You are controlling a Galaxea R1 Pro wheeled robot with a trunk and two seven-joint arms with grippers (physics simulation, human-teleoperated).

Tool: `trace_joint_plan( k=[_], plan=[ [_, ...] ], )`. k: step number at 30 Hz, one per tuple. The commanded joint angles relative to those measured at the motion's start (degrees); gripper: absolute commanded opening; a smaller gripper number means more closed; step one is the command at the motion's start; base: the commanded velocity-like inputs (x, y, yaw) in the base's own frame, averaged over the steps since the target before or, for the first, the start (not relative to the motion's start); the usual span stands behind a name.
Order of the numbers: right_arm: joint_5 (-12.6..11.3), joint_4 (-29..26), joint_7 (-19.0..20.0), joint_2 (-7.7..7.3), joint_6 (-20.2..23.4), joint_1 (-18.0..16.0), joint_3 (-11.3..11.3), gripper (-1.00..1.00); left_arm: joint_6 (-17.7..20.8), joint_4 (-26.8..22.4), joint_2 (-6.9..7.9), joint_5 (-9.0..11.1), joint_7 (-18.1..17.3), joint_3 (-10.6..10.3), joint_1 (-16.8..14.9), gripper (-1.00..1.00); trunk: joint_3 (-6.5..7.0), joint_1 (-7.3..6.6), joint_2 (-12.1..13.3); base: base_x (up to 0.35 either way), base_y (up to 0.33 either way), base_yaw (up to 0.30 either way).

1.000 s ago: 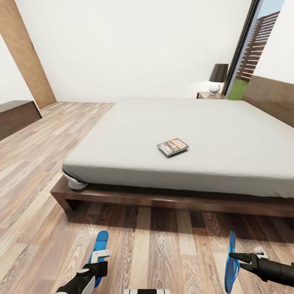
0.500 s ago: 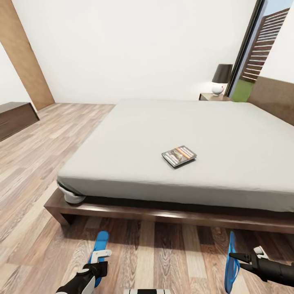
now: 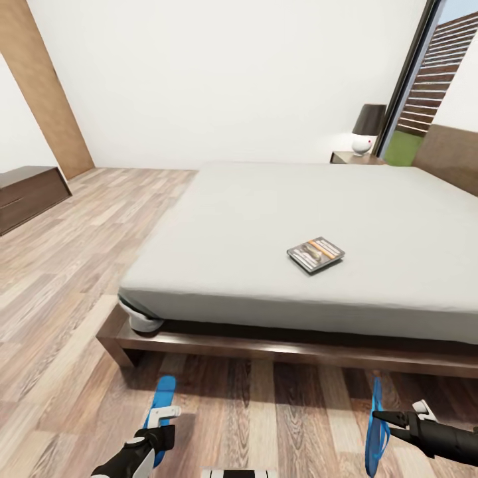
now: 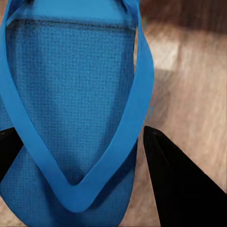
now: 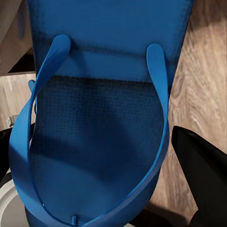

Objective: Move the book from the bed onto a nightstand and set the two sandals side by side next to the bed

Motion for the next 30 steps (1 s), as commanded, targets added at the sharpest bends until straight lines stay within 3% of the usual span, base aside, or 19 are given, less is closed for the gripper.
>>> trace_joint_plan(
  k=[1,13,25,30],
  plan=[
    [-0.2,0.0,0.0,-0.02,0.4,0.0,-0.1,-1.0,0.2,-0.1,-0.07,-0.7,0.0,0.3,0.0,-1.0,-0.04,-0.01,0.0,0.073,0.271,0.0],
    [-0.2,0.0,0.0,-0.02,0.4,0.0,0.0,-1.0,0.2,-0.1,-0.09,-0.7,0.0,0.3,0.0,-1.0,-0.04,-0.01,0.0,0.254,0.162,0.0],
    [-0.2,0.0,0.0,-0.02,0.4,0.0,-0.1,-1.0,0.2,-0.1,-0.17,-0.7,0.0,0.3,0.0,-1.0,-0.26,0.01,0.0,0.02,0.01,0.0],
    [-0.2,0.0,0.0,-0.02,0.4,0.0,-0.1,-1.0,0.2,0.0,-0.17,-0.7,0.0,0.3,0.0,-1.0,-1.37,0.14,-0.1,0.0,0.0,0.0]
  ],
)
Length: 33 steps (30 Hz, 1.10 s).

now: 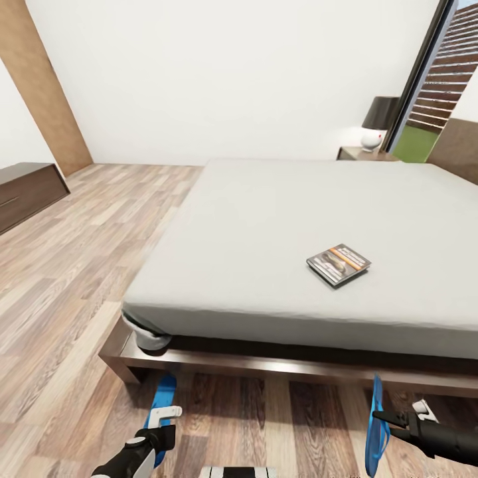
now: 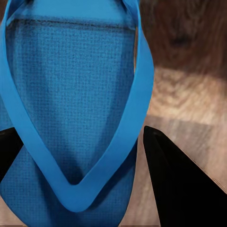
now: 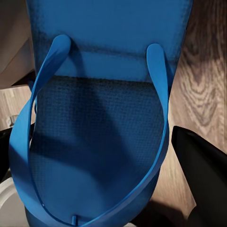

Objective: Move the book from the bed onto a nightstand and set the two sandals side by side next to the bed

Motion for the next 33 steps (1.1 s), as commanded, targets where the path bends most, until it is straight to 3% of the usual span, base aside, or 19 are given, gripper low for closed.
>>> trace_joint_plan(
  k=[1,33],
  plan=[
    [-0.3,0.0,0.0,-0.01,0.4,0.0,0.0,-1.0,0.2,-0.1,-0.05,-0.7,0.0,0.3,0.0,-1.0,-0.27,0.01,0.0,0.0,0.0,0.0],
    [-0.3,0.0,0.0,-0.01,0.4,0.0,0.0,-1.0,0.2,0.0,-0.05,-0.7,0.0,0.3,0.0,-1.0,-7.36,0.84,-0.5,0.0,0.0,0.0]
  ],
)
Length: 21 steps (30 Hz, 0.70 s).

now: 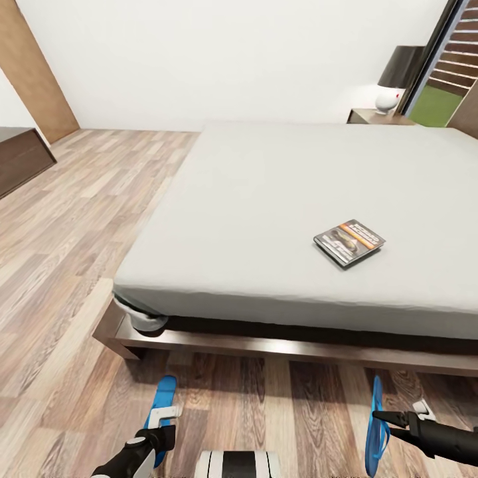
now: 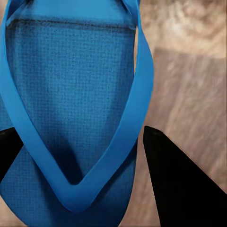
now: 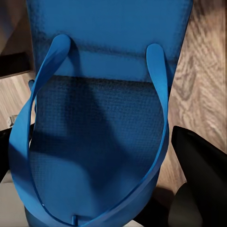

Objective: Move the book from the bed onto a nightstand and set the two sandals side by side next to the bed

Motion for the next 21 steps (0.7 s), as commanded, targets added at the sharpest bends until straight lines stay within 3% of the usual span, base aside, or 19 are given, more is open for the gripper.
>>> trace_joint_plan(
  k=[1,21],
  plan=[
    [-0.3,0.0,0.0,-0.01,0.4,0.0,0.0,-1.0,0.2,-0.1,-0.05,-0.7,0.0,0.3,0.0,-1.0,-0.27,0.01,0.0,0.0,0.0,0.0],
    [-0.3,0.0,0.0,-0.01,0.4,0.0,-0.1,-1.0,0.2,-0.1,-0.05,-0.7,0.0,0.4,0.0,-1.0,-4.25,0.48,-0.3,0.0,0.0,0.0]
  ],
)
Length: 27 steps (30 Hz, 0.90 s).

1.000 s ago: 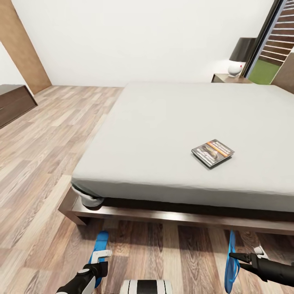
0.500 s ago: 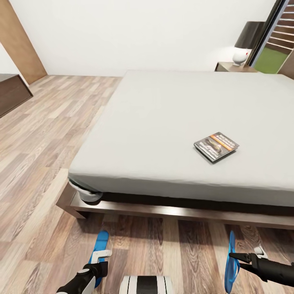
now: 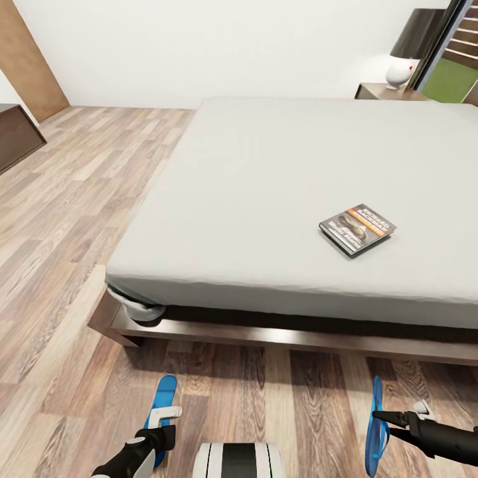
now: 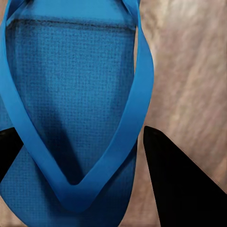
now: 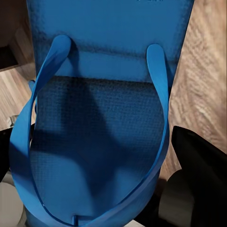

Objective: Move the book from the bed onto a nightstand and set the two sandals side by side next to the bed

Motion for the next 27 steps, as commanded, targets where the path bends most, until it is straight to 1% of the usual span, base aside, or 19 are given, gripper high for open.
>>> trace_joint_plan(
  k=[1,5,7,8,12,14,17,25,27],
  plan=[
    [-0.2,0.0,0.0,-0.01,0.4,0.0,0.0,-1.0,0.2,-0.1,-0.05,-0.7,0.0,0.4,0.0,-1.0,-0.03,-0.01,0.0,0.0,0.0,0.0],
    [-0.2,0.0,0.0,-0.01,0.4,0.0,0.0,-1.0,0.1,-0.1,-0.05,-0.7,0.0,0.3,0.0,-1.0,-0.03,-0.01,0.0,0.0,0.0,0.0],
    [-0.2,0.0,0.0,-0.01,0.4,0.0,0.0,-1.0,-0.5,-0.1,-0.05,-0.7,0.0,0.3,0.0,-1.0,-0.03,-0.01,0.0,0.0,0.0,0.0],
    [-0.2,0.0,0.0,-0.01,0.4,0.0,0.0,-1.0,-1.4,0.0,-0.05,-0.7,0.0,0.3,0.0,-1.0,-0.03,-0.01,0.0,0.0,0.0,0.0],
    [-0.2,0.0,0.0,-0.01,0.4,0.0,0.0,-1.0,-9.0,3.0,0.0,-0.7,-0.1,0.4,0.0,-1.0,-0.03,-0.01,0.0,0.0,0.0,0.0],
    [-0.2,0.0,0.0,-0.01,0.4,0.0,0.0,-1.0,-10.6,3.6,0.12,-0.7,-0.1,0.4,0.0,-1.0,-0.03,-0.01,0.0,0.0,0.0,0.0],
    [-0.2,0.0,0.0,-0.01,0.4,0.0,0.0,-1.0,-11.2,3.9,0.19,-0.7,0.0,0.4,0.0,-1.0,-0.03,-0.01,0.0,0.0,0.0,0.0],
    [-0.2,0.0,0.0,-0.01,0.4,0.0,0.0,-1.0,-11.3,4.0,0.22,-0.6,0.0,0.4,0.0,-1.0,-0.03,-0.01,0.0,0.0,0.0,0.0],
    [-0.2,0.0,0.0,-0.01,0.4,0.0,0.0,-1.0,-11.3,4.0,0.22,-0.6,0.0,0.4,0.0,-1.0,-0.48,0.04,0.0,0.0,0.0,0.0]
  ],
)
